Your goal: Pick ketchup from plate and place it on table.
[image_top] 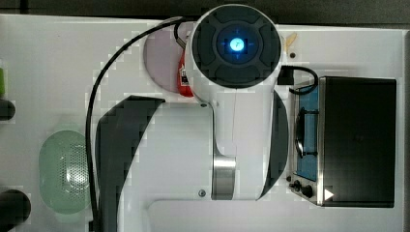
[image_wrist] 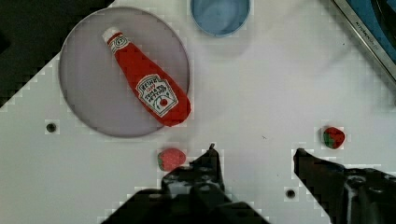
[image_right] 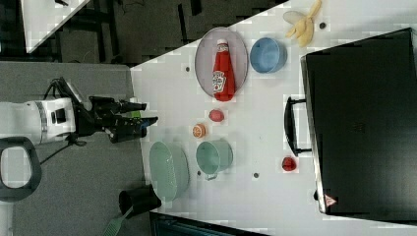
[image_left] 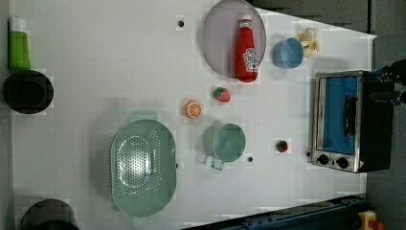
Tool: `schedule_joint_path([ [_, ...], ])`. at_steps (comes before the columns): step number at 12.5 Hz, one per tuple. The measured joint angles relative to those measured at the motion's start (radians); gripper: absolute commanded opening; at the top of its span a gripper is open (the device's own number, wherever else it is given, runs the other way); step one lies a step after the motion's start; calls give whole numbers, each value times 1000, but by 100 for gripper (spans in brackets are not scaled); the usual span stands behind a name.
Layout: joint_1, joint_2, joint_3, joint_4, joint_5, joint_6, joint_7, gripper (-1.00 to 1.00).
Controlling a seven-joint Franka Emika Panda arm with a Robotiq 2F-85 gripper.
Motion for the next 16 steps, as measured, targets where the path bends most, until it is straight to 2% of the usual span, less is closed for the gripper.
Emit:
schedule_joint_path([
  [1,-30,-25,32,-9,2,-109,20,59],
  [3,-58,-101,66,-32,4,-203,43,99],
  [6,-56,-157,82,2,16,-202,47,100],
  [9,-49,-125,83,27,13,-150,23,100],
  [16,-46,287,94,34,15,42,-257,100],
])
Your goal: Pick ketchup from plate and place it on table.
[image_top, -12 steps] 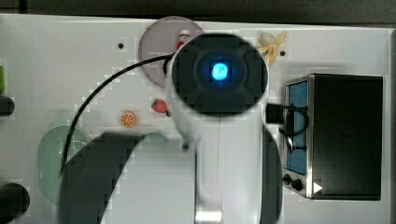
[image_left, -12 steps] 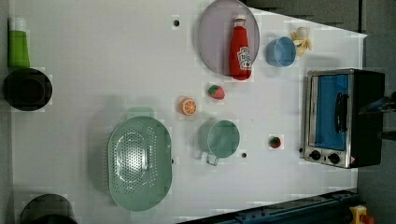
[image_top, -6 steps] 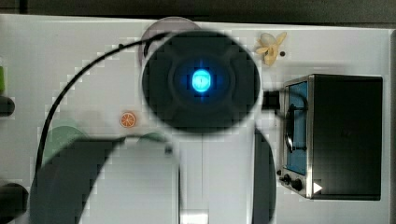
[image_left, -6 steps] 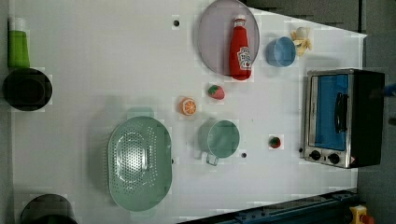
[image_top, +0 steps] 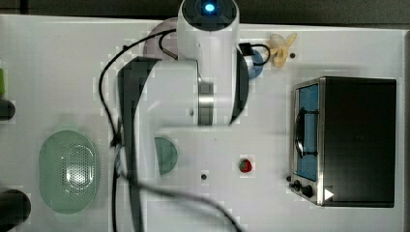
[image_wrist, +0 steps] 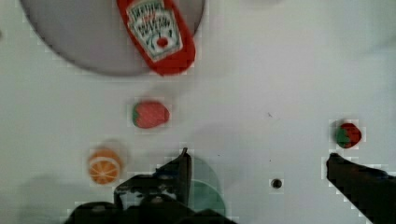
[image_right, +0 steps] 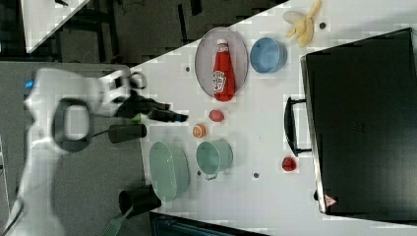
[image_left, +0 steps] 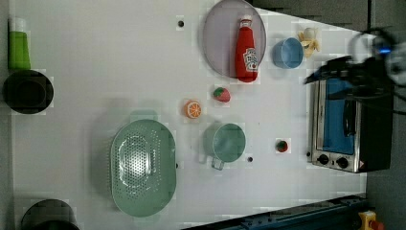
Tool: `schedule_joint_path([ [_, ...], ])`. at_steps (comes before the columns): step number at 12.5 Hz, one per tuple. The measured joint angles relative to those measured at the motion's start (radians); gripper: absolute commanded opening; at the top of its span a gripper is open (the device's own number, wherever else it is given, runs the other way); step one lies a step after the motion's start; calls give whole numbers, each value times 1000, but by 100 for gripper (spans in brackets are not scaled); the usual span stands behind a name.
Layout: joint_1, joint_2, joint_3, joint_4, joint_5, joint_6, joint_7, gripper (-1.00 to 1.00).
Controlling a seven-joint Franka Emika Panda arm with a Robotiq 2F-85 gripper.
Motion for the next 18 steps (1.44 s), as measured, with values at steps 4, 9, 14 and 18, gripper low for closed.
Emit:
schedule_joint_path([
  [4,21,156,-1,-42,-24,171,-118,100],
  [9,48,293,10,-21,-118,465,-195,100],
  [14,72,414,18,-8,-181,673,-243,100],
  [18,73,488,11,-8,-180,722,-247,44],
])
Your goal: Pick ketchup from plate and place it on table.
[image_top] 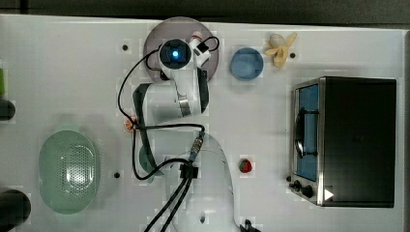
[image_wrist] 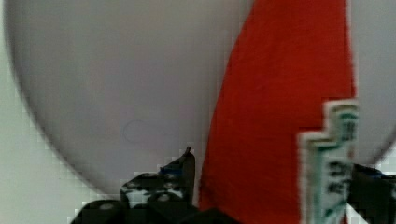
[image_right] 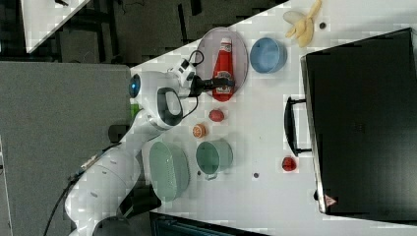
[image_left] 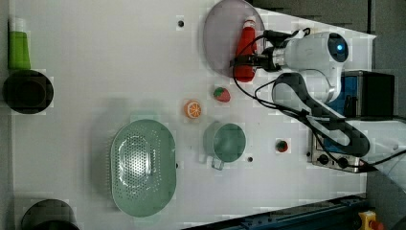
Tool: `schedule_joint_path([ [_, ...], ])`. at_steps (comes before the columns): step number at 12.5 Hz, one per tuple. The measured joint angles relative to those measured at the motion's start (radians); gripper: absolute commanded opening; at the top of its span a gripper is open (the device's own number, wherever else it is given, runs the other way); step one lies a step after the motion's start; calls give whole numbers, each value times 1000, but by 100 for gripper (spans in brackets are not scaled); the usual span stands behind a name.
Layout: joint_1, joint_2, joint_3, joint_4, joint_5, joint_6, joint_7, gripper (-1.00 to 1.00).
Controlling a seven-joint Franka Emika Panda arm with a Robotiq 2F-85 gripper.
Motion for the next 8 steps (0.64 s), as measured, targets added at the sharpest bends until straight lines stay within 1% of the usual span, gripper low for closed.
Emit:
schedule_joint_path([
  [1,-1,9,0,0,4,9,0,23],
  [8,-4,-9,-3,2,0,29,0,21],
])
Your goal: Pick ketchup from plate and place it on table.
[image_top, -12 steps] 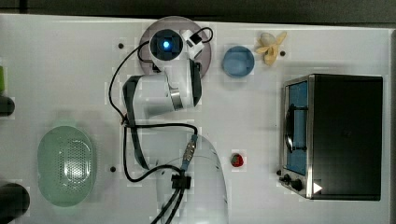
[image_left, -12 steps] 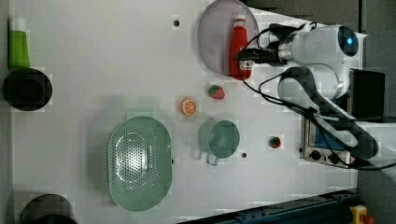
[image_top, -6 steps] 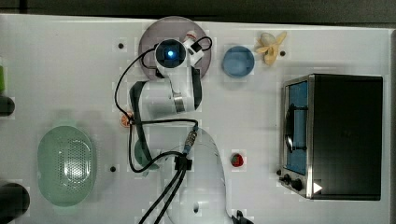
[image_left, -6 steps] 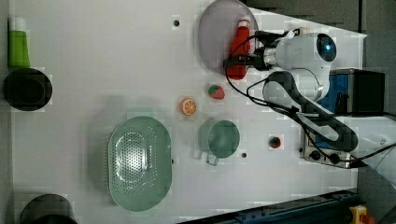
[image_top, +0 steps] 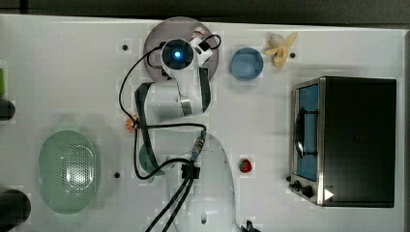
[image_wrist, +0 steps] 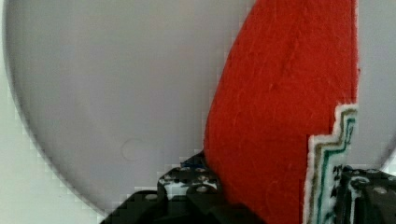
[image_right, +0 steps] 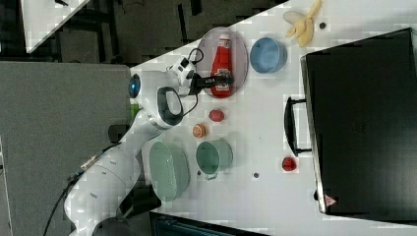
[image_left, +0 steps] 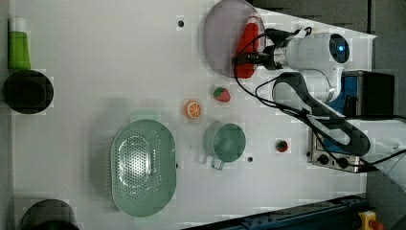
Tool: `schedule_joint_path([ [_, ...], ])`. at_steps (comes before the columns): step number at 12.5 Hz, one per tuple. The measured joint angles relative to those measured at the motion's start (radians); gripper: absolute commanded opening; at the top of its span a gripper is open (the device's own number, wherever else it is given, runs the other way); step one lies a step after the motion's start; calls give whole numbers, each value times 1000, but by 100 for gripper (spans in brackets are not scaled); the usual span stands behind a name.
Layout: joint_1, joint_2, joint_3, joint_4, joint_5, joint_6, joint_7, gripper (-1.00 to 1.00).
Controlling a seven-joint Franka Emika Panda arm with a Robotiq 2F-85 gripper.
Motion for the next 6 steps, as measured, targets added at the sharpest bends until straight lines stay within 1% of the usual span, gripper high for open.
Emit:
schedule_joint_path([
  [1,0,-17,0,-5,-3,-11,0,21],
  [3,-2,-82,4,-9,-3,-86,3,21],
  [6,-11,-267,3,-20,5,-251,4,21],
])
